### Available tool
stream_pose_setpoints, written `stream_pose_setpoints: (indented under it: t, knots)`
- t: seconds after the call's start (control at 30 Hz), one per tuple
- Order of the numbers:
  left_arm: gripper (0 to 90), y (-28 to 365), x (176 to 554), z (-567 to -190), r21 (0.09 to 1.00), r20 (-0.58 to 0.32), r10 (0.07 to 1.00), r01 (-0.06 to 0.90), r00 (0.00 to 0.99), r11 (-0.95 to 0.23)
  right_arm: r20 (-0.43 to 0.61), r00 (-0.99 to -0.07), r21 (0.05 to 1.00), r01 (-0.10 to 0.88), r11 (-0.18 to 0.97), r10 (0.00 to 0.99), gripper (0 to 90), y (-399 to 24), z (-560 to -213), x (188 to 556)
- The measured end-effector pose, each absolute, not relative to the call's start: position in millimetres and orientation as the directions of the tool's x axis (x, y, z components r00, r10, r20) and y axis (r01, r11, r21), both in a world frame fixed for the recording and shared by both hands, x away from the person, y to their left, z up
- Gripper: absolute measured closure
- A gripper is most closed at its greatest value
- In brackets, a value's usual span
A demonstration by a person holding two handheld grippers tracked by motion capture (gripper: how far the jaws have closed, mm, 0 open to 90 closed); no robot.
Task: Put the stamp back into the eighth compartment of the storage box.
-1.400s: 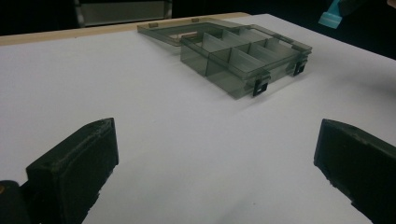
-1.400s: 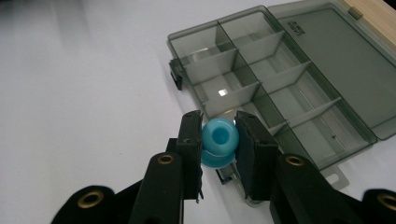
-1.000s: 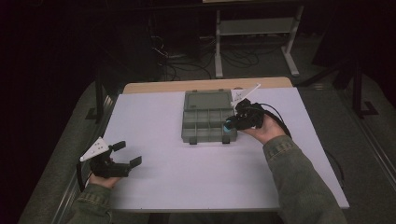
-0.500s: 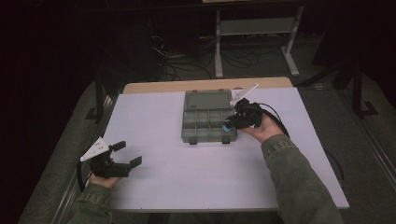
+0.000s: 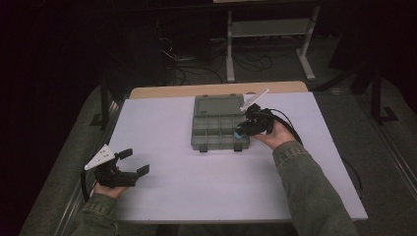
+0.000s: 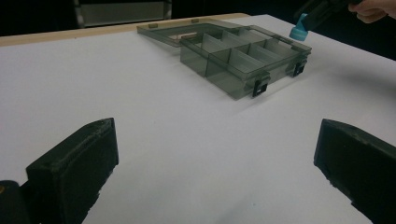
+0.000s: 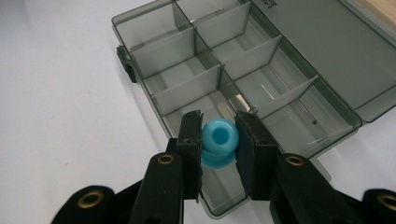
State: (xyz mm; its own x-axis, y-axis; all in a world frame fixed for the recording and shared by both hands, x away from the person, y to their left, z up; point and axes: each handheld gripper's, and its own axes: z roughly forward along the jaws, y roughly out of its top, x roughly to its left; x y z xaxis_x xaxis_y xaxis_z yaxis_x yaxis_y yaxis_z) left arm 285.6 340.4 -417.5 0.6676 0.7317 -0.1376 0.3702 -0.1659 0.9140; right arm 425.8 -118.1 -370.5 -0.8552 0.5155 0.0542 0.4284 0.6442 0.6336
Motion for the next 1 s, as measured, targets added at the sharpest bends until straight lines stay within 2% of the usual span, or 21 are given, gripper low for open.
stream_pose_setpoints:
  t: [0.8,0.93,1.0]
  knots:
    - [0.0,340.4,285.9,-417.7,0.914,-0.136,0.73,0.37,0.67,-0.169,0.06,-0.843,0.565,0.47,0.678,0.535,70.3,-113.3,-392.7,439.2]
    - [0.0,340.6,285.9,-417.7,0.914,-0.138,0.73,0.37,0.67,-0.167,0.071,-0.838,0.559,0.483,0.674,0.541,67.4,-113.5,-394.7,440.5]
    - [0.0,340.5,286.0,-417.7,0.913,-0.138,0.73,0.371,0.67,-0.168,0.078,-0.835,0.563,0.488,0.667,0.545,63.1,-114.3,-394.0,440.7]
